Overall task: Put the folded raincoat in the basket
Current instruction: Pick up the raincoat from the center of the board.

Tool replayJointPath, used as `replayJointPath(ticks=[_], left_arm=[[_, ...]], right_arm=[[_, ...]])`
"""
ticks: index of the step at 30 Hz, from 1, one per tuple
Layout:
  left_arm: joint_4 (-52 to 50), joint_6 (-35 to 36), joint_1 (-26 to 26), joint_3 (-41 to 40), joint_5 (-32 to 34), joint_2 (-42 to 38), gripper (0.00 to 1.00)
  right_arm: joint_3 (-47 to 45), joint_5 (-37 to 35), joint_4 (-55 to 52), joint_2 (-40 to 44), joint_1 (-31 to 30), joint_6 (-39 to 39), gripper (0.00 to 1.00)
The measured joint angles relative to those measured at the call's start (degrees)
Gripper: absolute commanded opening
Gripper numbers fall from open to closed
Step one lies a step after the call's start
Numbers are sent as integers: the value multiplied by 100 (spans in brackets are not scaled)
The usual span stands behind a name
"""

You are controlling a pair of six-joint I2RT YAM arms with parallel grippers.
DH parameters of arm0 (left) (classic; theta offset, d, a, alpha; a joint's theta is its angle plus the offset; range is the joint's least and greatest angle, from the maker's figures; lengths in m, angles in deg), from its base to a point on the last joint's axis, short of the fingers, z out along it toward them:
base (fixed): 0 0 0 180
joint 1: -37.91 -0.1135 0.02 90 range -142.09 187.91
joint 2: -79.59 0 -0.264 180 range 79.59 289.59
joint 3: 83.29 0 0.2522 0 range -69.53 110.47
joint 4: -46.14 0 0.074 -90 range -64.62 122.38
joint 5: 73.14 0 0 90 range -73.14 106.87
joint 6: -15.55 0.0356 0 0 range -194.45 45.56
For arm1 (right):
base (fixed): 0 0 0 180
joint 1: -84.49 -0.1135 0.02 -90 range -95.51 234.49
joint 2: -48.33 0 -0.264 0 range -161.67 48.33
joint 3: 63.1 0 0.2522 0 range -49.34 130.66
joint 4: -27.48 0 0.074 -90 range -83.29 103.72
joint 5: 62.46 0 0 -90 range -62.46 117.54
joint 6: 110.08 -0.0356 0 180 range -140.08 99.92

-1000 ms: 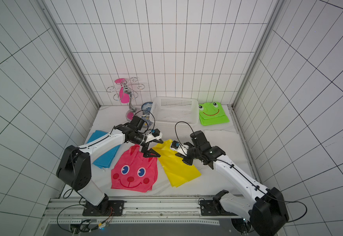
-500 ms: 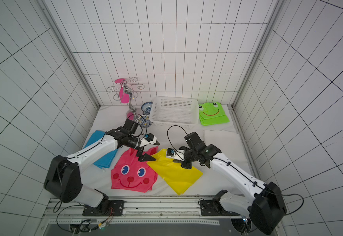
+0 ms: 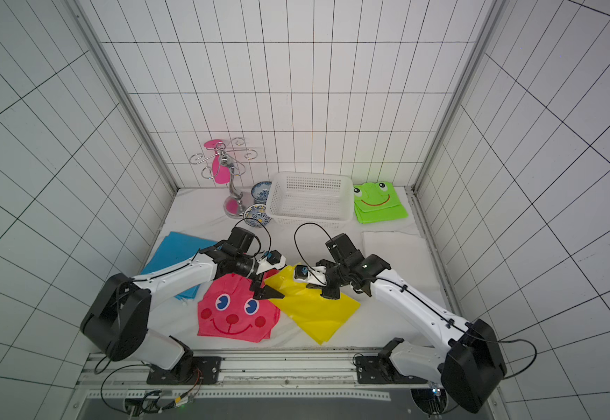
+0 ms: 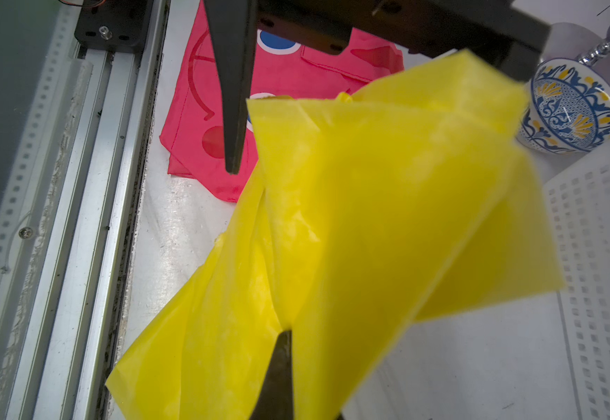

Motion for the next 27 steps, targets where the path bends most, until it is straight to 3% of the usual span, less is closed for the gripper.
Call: replayJointPath(ticks=[6, 16, 25, 27], left_arm=[[898, -518, -157, -74, 96, -31, 98], [221, 933, -17, 391, -660, 260, 98], [-101, 1213, 293, 568, -761, 452, 98], [-245, 1425, 341, 632, -822, 452, 89]], right_arm=[[0, -81, -39, -24, -59, 2, 0], [0, -188, -46, -127, -190, 72, 0], [0, -555, -42, 186, -420, 389, 0], [0, -597, -44, 188, -435, 411, 0]])
